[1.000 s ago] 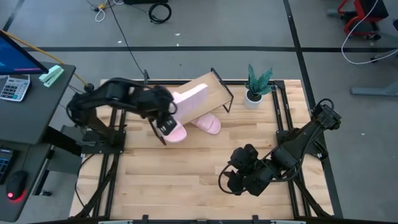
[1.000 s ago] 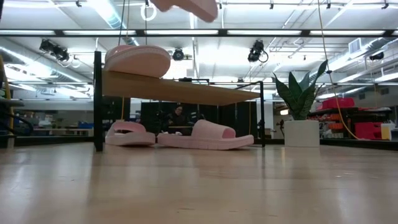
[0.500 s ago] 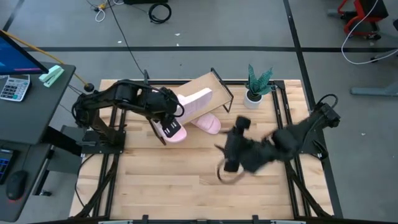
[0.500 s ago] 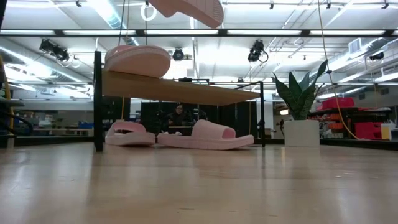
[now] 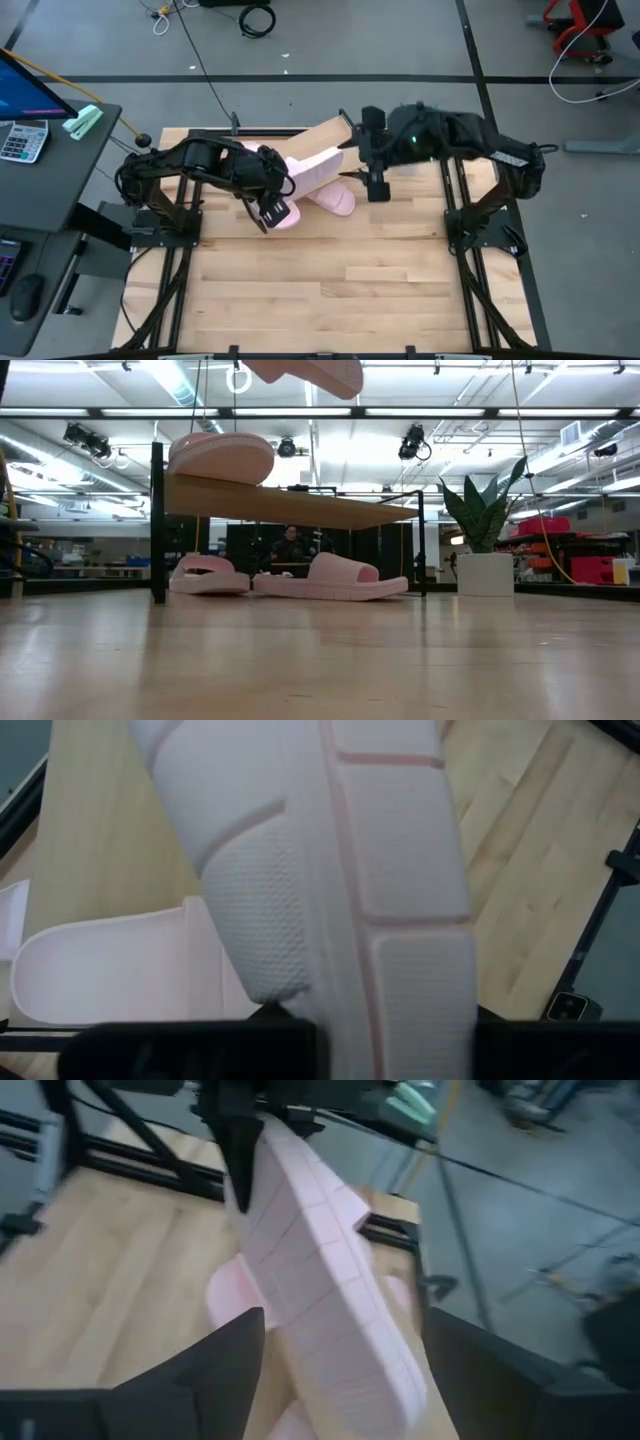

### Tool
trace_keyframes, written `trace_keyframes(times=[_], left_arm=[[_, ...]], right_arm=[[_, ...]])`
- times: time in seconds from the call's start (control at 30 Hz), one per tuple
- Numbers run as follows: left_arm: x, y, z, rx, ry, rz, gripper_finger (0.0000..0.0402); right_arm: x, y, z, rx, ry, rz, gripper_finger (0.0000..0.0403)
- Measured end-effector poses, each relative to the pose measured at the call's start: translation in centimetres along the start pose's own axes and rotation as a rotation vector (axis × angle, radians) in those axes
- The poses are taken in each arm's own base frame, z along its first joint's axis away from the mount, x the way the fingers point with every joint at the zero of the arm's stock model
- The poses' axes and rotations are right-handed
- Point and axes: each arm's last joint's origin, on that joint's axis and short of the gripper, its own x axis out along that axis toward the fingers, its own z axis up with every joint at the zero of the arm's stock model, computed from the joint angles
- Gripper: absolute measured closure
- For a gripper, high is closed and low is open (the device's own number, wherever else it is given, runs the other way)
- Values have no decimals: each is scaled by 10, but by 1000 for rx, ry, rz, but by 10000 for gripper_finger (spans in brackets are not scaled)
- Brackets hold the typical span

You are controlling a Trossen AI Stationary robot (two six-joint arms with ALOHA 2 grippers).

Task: Pick and place slides into the shelf
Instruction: Put the pink slipper on the shelf

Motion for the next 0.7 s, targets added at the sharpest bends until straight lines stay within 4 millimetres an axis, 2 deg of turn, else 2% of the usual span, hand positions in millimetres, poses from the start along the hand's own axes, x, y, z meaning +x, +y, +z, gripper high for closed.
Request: trace_keyframes(times=[0.17,0.43,0.7], left_arm=[[0,-1,-1,5,1,-1,358],[14,-13,-2,57,37,7,358],[32,-26,-5,102,92,24,357]], right_arm=[[24,-13,-9,2,32,78,126],[74,-11,-16,-61,96,127,126],[100,-9,-22,-50,124,173,128]])
